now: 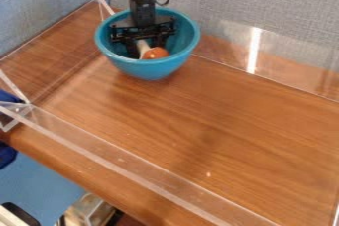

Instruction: Put the mushroom in the blue bowl

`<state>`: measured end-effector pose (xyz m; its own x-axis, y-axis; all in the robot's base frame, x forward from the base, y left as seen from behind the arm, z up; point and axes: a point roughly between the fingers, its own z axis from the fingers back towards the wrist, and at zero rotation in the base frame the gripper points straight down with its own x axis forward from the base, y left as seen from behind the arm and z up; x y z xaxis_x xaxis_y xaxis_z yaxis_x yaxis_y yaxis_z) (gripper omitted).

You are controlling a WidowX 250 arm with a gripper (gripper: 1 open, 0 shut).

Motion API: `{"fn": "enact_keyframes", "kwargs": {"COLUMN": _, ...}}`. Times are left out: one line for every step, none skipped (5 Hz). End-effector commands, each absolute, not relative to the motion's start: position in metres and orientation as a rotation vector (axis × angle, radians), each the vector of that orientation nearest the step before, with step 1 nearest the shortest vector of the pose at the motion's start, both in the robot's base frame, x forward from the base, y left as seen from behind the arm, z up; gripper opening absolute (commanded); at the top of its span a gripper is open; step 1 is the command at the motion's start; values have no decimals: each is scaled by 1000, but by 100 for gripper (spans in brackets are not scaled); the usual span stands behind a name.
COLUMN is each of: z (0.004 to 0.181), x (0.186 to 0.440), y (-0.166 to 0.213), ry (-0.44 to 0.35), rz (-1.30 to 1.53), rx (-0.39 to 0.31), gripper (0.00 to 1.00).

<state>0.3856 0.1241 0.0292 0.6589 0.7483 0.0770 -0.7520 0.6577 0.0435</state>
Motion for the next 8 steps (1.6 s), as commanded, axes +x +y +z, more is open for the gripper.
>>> {"fn": "enact_keyframes", "kwargs": {"z": 39, "x": 379, "y": 137, "ry": -76, "rz": 883, "rx": 80, "gripper": 100}}
{"fn": "enact_keyframes", "kwargs": {"z": 35, "x": 377, "y": 137, "ry": -70, "rz": 916, "rx": 86, "gripper": 0}}
{"fn": "enact_keyframes", "kwargs": {"z": 31, "x": 374, "y": 138, "ry": -63, "rz": 950, "rx": 93, "gripper": 100}}
{"fn": "enact_keyframes", "kwargs": {"z": 27, "x": 372, "y": 138, "ry": -56, "rz": 983, "rx": 100, "gripper": 100}}
{"fn": "enact_keyframes", "kwargs": {"z": 33, "x": 366, "y": 126, "ry": -49, "rz": 1034, "rx": 108, "gripper": 100}}
{"fn": "enact_keyframes", "kwargs": {"z": 38, "x": 361, "y": 114, "ry": -43, "rz": 1086, "rx": 117, "gripper": 100}}
{"fn": "enact_keyframes", "kwargs": {"z": 35, "x": 367, "y": 115, "ry": -40, "rz": 1090, "rx": 121, "gripper": 100}}
{"fn": "enact_keyframes", "kwargs": {"z": 31, "x": 374, "y": 116, "ry": -37, "rz": 1095, "rx": 126, "gripper": 100}}
